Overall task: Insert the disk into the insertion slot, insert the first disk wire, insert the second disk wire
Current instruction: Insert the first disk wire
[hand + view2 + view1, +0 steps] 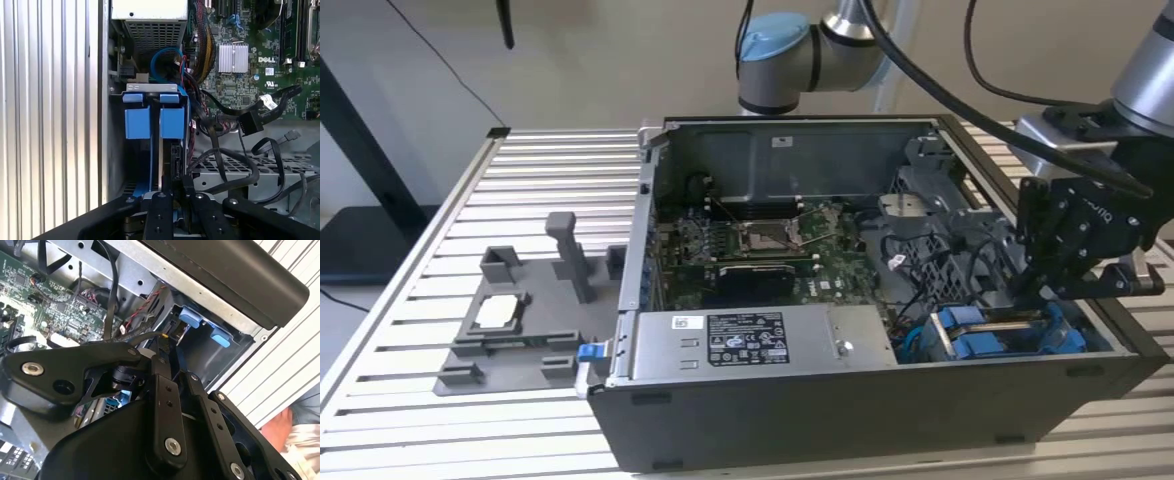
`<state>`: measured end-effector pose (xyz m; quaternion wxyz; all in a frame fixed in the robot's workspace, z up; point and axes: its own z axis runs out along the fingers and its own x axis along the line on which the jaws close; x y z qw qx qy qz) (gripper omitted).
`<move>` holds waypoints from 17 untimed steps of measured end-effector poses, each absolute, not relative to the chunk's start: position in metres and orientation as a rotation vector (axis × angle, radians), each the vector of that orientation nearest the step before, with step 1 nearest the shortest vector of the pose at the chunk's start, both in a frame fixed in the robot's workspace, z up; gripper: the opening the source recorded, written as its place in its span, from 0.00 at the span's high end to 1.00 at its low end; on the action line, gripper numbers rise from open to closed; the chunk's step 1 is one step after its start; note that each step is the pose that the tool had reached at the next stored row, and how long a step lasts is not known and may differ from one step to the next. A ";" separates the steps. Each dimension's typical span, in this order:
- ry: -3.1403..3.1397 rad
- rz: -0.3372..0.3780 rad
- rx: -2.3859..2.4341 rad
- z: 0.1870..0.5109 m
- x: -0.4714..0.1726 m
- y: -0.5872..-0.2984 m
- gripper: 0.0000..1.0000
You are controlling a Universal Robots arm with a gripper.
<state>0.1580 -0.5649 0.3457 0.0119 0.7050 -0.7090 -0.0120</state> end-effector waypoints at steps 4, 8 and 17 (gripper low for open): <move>-2.210 -0.040 2.197 0.345 0.158 -0.564 0.81; -2.209 -0.040 2.197 0.344 0.159 -0.562 0.81; -2.228 -0.041 2.178 0.342 0.161 -0.561 0.81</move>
